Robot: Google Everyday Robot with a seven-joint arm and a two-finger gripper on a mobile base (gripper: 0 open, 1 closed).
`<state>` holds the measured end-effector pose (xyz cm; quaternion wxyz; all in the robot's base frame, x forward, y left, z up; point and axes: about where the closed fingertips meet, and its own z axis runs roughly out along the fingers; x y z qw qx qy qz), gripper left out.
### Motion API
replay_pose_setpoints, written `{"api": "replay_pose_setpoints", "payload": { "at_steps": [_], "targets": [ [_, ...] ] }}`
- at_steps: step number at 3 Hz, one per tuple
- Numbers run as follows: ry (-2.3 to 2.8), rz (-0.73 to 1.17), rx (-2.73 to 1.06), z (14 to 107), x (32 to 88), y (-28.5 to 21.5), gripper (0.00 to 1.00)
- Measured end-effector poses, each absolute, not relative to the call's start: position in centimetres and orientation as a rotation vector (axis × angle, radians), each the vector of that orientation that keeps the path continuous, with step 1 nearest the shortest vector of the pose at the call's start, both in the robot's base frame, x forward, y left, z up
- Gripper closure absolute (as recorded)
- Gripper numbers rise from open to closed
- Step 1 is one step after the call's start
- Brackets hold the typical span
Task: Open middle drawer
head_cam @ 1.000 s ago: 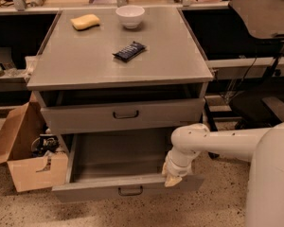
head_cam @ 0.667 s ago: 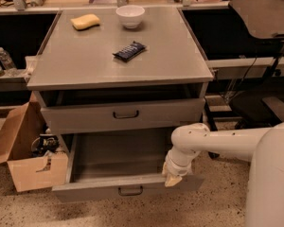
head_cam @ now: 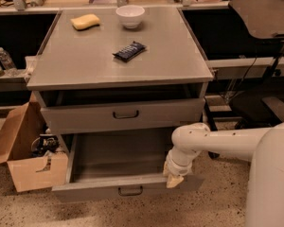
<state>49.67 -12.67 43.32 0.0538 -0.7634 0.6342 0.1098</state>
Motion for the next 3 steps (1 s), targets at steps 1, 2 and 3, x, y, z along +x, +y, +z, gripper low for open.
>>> {"api": "replay_pose_setpoints", "payload": {
  "at_steps": [1,2,3],
  "targets": [
    [1.927,0.334,-2.319,43.32,49.67,-12.67,0.03],
    [1.927,0.334,-2.319,43.31,49.66,-12.67,0.00],
    [1.926,0.334,-2.320,43.31,49.65,-12.67,0.00]
  ]
}}
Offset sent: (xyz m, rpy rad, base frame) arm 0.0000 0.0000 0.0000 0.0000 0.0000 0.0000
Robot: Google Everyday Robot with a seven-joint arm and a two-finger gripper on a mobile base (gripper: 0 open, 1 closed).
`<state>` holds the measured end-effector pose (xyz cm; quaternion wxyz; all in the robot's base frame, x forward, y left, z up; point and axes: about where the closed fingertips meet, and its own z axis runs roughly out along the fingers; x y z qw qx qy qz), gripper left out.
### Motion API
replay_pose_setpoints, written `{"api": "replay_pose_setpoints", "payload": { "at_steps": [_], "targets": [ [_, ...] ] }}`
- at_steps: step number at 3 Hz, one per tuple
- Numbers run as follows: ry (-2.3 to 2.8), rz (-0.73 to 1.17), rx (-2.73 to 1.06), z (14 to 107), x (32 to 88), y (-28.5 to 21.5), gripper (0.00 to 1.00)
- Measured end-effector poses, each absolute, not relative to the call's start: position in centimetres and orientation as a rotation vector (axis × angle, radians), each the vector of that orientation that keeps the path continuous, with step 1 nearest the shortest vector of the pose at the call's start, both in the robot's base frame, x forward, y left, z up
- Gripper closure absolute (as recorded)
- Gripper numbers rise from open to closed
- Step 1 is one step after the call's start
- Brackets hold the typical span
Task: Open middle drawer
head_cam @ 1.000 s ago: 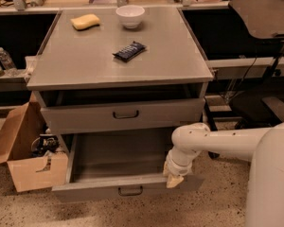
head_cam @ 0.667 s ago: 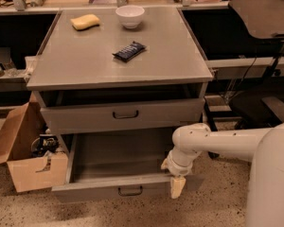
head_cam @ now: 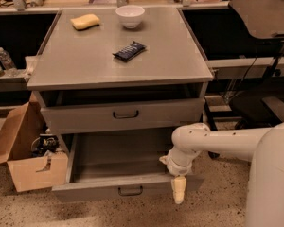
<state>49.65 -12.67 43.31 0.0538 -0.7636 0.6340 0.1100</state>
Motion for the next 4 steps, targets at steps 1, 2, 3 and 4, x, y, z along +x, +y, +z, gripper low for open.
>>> {"api": "replay_pose_setpoints", "payload": {
  "at_steps": [1,2,3,4],
  "targets": [
    [1.864,0.366,-2.380,42.6,48.2,-12.5,0.00],
    [1.837,0.387,-2.416,42.0,47.4,-12.4,0.00],
    [1.820,0.417,-2.446,41.2,46.9,-12.3,0.03],
    [1.820,0.417,-2.446,41.2,46.8,-12.3,0.27]
  ]
}}
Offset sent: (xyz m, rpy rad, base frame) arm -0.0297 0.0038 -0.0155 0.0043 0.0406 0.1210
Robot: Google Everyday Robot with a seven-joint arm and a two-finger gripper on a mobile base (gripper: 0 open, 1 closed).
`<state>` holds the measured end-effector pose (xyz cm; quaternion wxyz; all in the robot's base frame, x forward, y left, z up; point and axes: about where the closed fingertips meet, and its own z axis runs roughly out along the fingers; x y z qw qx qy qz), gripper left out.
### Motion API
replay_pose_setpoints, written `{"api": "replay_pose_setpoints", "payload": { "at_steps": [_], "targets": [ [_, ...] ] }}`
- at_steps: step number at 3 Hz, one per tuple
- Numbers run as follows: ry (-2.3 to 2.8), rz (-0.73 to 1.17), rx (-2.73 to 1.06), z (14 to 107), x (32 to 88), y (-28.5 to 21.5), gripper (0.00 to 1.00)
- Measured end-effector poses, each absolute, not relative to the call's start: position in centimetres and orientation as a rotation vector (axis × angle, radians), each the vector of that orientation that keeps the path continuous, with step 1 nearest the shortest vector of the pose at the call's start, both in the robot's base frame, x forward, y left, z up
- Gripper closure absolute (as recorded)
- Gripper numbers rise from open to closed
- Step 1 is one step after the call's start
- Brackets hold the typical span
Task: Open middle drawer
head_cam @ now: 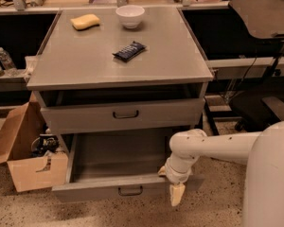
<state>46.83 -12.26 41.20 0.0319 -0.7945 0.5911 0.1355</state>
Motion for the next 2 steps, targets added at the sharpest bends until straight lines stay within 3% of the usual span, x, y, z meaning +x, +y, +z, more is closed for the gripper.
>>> {"api": "replay_pose_setpoints", "payload": {
  "at_steps": [2],
  "targets": [
    [1.802,0.442,-2.451,41.8,43.5,-12.7,0.74]
  ]
}}
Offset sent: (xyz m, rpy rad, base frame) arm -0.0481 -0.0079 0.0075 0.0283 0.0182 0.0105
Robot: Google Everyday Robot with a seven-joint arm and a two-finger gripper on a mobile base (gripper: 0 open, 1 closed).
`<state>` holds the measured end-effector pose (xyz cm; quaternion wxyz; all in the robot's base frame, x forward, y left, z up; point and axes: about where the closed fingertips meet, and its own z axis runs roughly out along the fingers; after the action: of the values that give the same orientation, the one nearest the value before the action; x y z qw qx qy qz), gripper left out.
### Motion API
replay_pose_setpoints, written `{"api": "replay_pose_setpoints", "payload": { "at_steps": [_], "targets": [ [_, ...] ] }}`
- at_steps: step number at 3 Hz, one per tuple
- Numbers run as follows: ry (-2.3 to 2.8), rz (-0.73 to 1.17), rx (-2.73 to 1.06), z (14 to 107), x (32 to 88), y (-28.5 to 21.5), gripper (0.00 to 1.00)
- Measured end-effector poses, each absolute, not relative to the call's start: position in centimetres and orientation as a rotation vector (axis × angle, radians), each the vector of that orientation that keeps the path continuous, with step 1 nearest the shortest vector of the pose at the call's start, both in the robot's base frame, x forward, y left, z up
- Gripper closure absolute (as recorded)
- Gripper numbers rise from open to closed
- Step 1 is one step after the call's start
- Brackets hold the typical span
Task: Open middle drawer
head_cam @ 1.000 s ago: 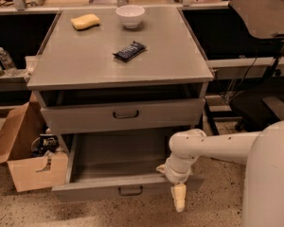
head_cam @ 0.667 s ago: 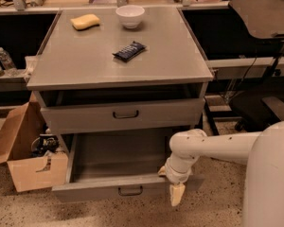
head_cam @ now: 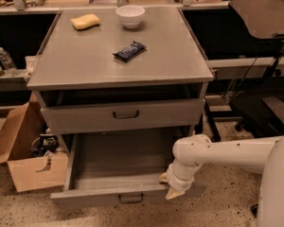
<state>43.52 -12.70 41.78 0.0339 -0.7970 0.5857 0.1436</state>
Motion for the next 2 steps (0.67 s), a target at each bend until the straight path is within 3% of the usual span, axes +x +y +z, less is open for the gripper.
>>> {"api": "replay_pose_setpoints", "payload": {
  "at_steps": [1,2],
  "targets": [
    [1.795,0.490,-2.440,41.15,42.30,-12.80,1.00],
    [1.793,0.507,-2.435,41.05,41.97,-12.81,1.00]
  ]
}}
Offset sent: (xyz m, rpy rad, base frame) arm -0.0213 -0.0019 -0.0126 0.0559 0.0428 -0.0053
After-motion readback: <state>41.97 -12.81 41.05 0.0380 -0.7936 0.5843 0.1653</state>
